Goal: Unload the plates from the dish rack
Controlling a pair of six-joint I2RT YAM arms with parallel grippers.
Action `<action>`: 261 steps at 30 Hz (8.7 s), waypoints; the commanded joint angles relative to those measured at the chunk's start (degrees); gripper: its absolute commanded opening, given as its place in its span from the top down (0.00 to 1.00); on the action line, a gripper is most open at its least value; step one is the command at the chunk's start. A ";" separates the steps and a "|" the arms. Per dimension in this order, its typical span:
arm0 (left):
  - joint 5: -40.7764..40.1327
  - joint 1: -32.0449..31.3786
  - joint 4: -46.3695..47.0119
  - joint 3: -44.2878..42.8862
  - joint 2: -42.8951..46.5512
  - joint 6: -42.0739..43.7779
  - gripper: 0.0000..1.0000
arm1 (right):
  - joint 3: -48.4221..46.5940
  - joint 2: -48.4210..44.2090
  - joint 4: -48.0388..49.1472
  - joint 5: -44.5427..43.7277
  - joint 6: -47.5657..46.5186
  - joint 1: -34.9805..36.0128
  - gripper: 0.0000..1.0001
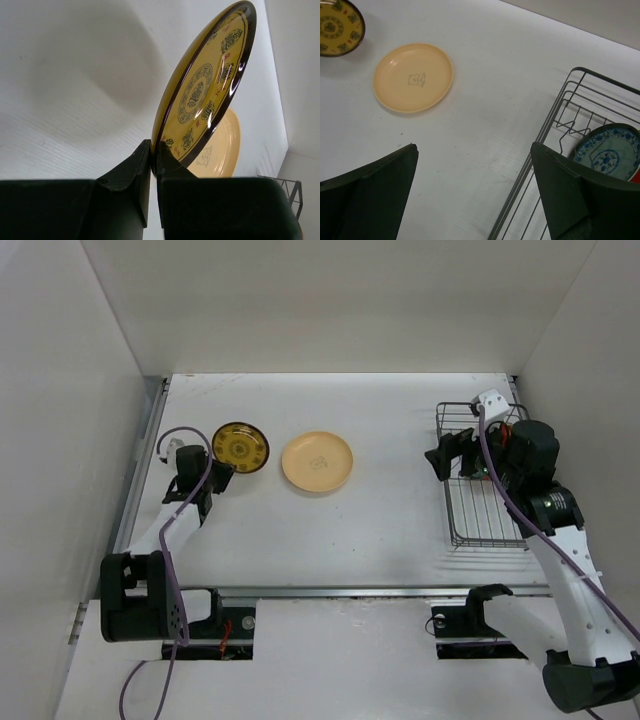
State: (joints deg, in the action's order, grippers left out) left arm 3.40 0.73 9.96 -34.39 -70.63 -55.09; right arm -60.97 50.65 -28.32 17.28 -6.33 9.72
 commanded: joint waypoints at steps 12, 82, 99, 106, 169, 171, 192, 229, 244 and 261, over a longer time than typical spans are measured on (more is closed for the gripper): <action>2.31 1.55 -1.43 -2.08 -7.68 -3.36 1.00 | 0.24 -3.63 6.26 -11.03 4.04 -2.77 0.00; 13.39 0.50 3.23 3.37 17.81 5.61 0.35 | -19.10 39.25 -5.52 -34.59 -6.33 -14.37 0.51; 13.39 0.50 3.76 3.37 17.81 5.61 0.37 | -18.57 44.35 -4.47 -39.25 -4.04 -14.37 0.62; 13.39 0.50 3.76 3.37 17.81 5.61 0.38 | -18.04 44.88 -4.47 -39.77 -3.52 -14.90 0.73; 36.51 -35.01 12.10 -20.28 -4.52 31.18 0.49 | -16.37 14.56 -15.72 19.90 -6.59 3.56 1.00; 35.81 -36.23 10.71 -20.98 -5.91 31.71 0.50 | -16.37 14.56 -15.72 20.51 -7.11 4.17 1.00; 34.31 -39.67 10.70 -22.65 -8.12 31.54 1.00 | -13.74 13.95 -16.25 21.57 -8.17 5.23 0.21; 14.36 -24.13 13.06 -7.47 -7.08 12.66 1.00 | -3.72 3.58 -0.16 2.40 1.05 -0.57 0.00; 16.12 -1.10 16.24 8.37 5.76 -1.77 1.00 | -3.19 3.05 0.37 3.02 1.05 -1.63 0.00; 11.81 5.77 6.92 8.38 7.44 -3.18 1.00 | -2.66 3.05 0.37 3.55 1.05 -2.68 0.00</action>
State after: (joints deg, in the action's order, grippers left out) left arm 16.03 6.24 16.78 -24.01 -62.98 -57.65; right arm -63.68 54.74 -31.20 19.99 -5.93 7.84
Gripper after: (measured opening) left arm 0.065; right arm 0.999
